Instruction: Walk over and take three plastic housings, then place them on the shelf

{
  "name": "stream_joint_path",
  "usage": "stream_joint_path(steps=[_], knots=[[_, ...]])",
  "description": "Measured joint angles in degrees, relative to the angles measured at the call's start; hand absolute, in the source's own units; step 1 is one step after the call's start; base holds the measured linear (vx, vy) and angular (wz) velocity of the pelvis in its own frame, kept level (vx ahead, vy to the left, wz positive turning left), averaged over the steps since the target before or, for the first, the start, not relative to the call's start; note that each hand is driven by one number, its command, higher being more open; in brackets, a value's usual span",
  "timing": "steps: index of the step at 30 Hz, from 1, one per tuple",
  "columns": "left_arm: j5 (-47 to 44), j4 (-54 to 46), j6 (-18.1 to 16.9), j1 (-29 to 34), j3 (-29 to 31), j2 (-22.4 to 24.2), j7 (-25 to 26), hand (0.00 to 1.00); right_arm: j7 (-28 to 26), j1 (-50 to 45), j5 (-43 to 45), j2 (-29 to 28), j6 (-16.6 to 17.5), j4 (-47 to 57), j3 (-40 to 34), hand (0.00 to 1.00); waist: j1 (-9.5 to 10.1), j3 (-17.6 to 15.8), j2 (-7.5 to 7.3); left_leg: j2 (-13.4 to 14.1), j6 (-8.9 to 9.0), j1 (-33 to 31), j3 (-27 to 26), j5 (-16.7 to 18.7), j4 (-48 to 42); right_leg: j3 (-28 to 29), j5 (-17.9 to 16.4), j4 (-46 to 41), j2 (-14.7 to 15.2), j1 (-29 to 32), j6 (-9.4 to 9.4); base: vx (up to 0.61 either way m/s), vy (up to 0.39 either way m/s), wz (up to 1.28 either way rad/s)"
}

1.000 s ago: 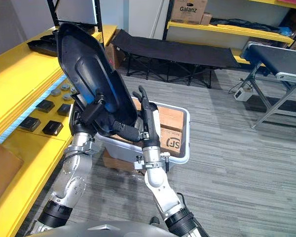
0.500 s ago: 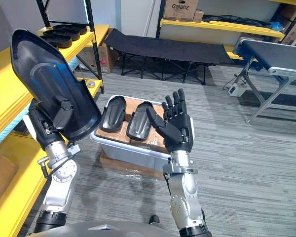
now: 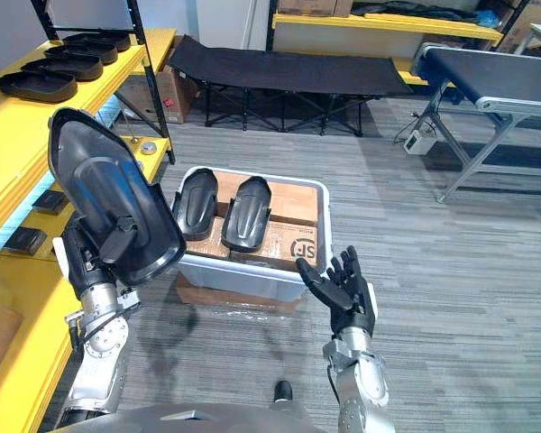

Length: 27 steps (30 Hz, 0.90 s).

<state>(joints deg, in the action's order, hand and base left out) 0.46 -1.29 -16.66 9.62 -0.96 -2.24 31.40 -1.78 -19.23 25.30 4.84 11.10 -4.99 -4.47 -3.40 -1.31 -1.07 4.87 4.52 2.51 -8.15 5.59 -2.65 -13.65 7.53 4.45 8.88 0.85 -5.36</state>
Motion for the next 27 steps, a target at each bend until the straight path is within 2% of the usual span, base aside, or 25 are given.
stream_joint_path(steps=[4, 8, 13, 17, 23, 27], knots=[[-0.4, -3.2, -0.8, 0.5, 0.5, 0.0, -0.9, 0.0, 1.9, 3.5, -2.5, 0.0, -0.5, -1.1, 2.0, 1.0, 1.14, -0.1, 0.1, -0.2, -0.05, -0.2, 1.5, 0.0, -0.2, -1.0, 0.0, 0.0, 0.2, -0.6, 0.0, -0.05, -0.011, 0.15], [0.1, -9.3, -0.8, 1.5, 1.6, 0.2, -0.8, 0.0, 3.6, 8.1, -2.4, -0.1, -0.5, -2.3, 5.3, 1.0, 2.37, -0.6, 0.45, -0.6, -0.34, -2.7, 6.2, -0.8, -0.9, -5.8, -0.1, 0.0, 1.0, -1.5, -0.01, -0.04, -0.018, 0.61], [-0.6, -16.7, -1.0, 4.7, 7.6, 3.0, -0.8, 0.0, 4.7, 13.5, -4.6, -0.5, -0.5, -6.5, 8.9, 1.0, 7.44, -1.3, 0.79, -1.9, -0.4, -4.2, 12.3, -3.1, 0.0, -12.3, -0.1, 0.0, 1.7, -3.3, -0.04, -0.02, -0.008, 0.64], [-3.2, -18.2, -2.1, 8.7, 12.6, 3.7, -1.7, 0.0, 5.0, 15.5, -5.7, -1.2, -0.5, -8.0, 10.8, 1.0, 9.83, -1.6, -0.05, -2.8, -0.34, -4.6, 14.7, -3.6, 0.5, -14.6, -0.9, 0.0, 2.8, -4.4, -0.78, -0.02, 0.014, 0.38], [-5.0, -18.9, -2.1, 11.3, 13.8, 3.9, -5.1, 0.0, 4.9, 18.5, -9.3, -1.2, -0.5, -8.0, 11.6, 1.0, 10.3, -2.2, -1.58, -2.9, -0.34, -5.1, 14.4, -3.5, -0.2, -14.3, -0.9, 0.0, 2.9, -3.9, -0.76, -0.01, 0.015, 0.0], [-5.5, -18.9, -2.1, 11.4, 13.8, 3.9, -6.1, 0.0, 3.0, 19.1, -9.1, -0.3, -1.2, -7.9, 11.9, 1.0, 9.98, -2.5, -1.57, -2.3, -0.19, -6.3, 14.3, -2.8, -2.7, -13.9, -1.0, 0.0, 2.1, -4.1, -0.5, -0.01, -0.011, -0.01]])
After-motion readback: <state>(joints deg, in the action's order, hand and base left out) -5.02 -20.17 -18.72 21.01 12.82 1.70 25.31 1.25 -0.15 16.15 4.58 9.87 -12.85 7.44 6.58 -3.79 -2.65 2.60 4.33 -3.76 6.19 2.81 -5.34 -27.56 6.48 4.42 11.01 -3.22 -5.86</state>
